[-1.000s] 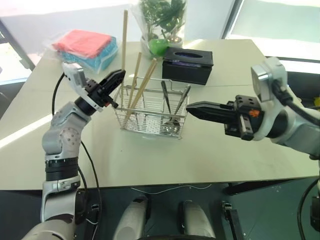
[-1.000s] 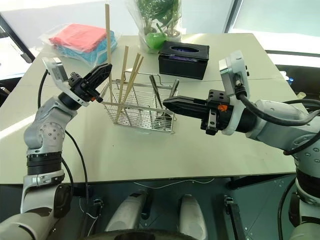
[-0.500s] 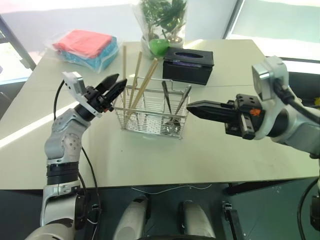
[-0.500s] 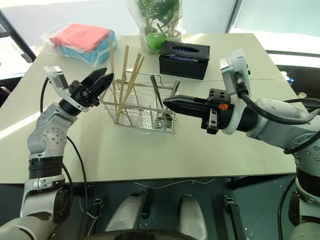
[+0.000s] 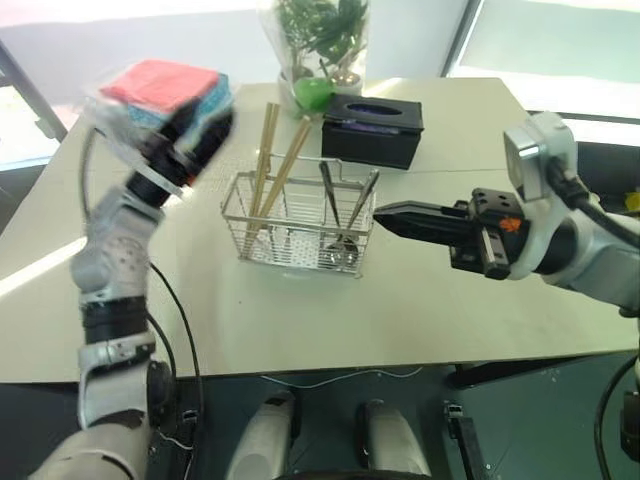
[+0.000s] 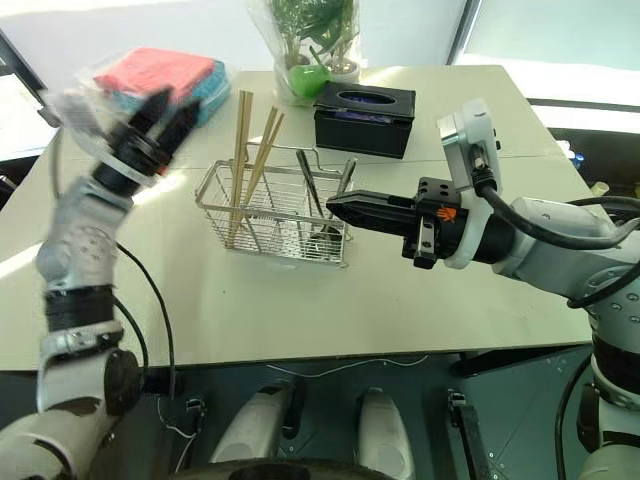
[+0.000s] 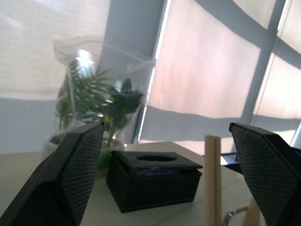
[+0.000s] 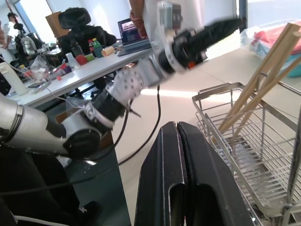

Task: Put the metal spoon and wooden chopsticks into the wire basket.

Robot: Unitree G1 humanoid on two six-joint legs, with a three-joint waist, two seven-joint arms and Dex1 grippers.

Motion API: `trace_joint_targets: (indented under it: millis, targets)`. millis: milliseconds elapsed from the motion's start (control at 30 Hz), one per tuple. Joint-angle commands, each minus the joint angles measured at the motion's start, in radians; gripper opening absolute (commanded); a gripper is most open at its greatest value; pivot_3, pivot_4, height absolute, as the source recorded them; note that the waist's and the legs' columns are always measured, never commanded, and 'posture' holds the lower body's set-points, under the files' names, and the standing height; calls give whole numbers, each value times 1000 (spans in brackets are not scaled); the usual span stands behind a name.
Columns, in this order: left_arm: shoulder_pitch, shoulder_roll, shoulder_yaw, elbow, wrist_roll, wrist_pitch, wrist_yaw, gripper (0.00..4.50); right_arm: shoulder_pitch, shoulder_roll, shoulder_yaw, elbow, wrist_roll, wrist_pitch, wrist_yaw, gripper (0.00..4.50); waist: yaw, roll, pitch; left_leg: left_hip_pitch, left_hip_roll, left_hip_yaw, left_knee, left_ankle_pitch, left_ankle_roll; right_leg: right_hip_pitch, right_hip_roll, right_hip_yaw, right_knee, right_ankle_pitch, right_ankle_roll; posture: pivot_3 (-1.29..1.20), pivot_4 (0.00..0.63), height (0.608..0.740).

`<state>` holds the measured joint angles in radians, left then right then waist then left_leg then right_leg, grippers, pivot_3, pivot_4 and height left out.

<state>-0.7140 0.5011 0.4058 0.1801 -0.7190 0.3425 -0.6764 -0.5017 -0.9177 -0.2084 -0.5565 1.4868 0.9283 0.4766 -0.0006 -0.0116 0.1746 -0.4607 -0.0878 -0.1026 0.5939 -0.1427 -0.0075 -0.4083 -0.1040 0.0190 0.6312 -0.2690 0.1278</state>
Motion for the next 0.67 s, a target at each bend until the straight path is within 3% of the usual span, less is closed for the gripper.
trace_joint_targets:
  millis: [33,133,267,433,667]
  targets:
    - [40,83,76,8,13,-4,18,4435,35,9,-42,5,-78,-46,-5,0,-8,1,0,0,0,0,-1,0,0,0,0,0,0,0,1,0,150,740]
    - [116,122,89,-3,51,-10,38,4435,71,52,-41,33,-211,-110,-42,0,-10,1,0,1,0,0,-2,0,0,1,0,0,0,0,1,0,150,740]
    - [254,118,100,-57,111,-32,98,2590,111,150,-37,92,-411,-223,-122,0,-7,0,0,1,0,0,-1,0,0,1,0,1,0,-1,-1,0,150,740]
    - [439,3,81,-190,158,-71,207,23,195,289,-18,156,-671,-408,-182,0,6,0,-1,1,-1,0,-2,0,-1,0,-1,2,0,0,-1,0,150,740]
    - [611,-142,-14,-338,294,-101,370,23,340,421,-4,219,-875,-567,-182,0,16,0,-1,2,-1,1,-1,-1,-2,1,0,2,1,0,-1,0,150,740]
